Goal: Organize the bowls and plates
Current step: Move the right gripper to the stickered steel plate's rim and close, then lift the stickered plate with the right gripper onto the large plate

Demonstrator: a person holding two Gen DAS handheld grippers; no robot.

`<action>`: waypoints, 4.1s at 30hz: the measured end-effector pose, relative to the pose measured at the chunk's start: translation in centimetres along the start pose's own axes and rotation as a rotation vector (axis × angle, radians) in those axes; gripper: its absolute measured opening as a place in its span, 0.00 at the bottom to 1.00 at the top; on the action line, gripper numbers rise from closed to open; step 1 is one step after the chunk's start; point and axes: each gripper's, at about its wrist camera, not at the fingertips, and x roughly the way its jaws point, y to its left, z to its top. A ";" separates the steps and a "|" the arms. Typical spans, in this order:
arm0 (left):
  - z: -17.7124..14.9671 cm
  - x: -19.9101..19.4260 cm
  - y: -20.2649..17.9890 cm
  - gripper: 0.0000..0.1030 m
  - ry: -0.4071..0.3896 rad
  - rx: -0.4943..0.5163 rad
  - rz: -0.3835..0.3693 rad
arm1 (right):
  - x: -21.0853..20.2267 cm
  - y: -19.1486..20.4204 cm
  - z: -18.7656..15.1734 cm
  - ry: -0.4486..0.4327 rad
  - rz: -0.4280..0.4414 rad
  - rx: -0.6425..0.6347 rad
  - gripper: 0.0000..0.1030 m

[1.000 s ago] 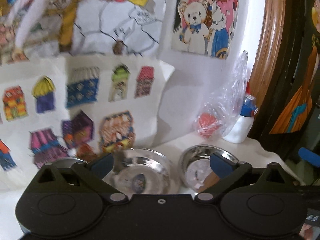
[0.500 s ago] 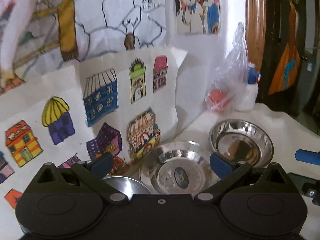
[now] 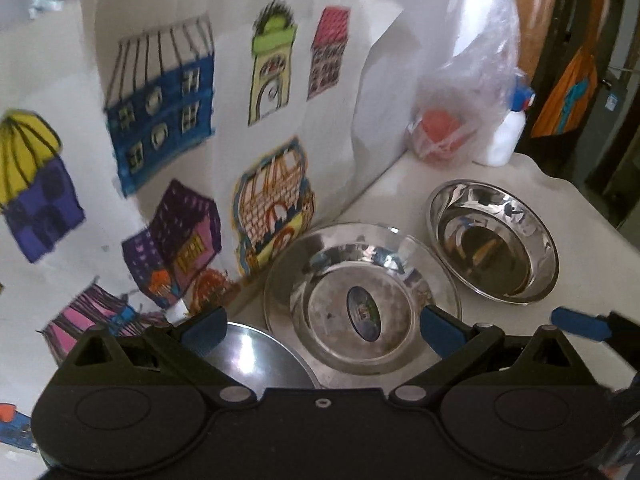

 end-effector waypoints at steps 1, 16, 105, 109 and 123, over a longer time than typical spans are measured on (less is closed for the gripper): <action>0.2 0.3 0.2 0.99 0.013 -0.013 -0.006 | 0.3 0.0 0.0 0.006 0.005 0.002 1.00; 0.9 3.8 2.7 0.99 0.144 -0.184 0.038 | 3.1 -0.5 0.1 0.043 0.051 0.071 1.00; 1.9 6.3 2.0 0.39 0.215 -0.231 0.041 | 6.4 -2.6 -1.1 0.076 0.119 0.187 0.22; 1.9 5.0 1.7 0.39 0.202 -0.226 0.047 | 6.0 -2.5 -1.0 0.087 0.115 0.198 0.22; 0.9 1.7 1.2 0.39 0.187 -0.224 0.048 | 4.0 -2.3 -1.0 0.090 0.133 0.216 0.22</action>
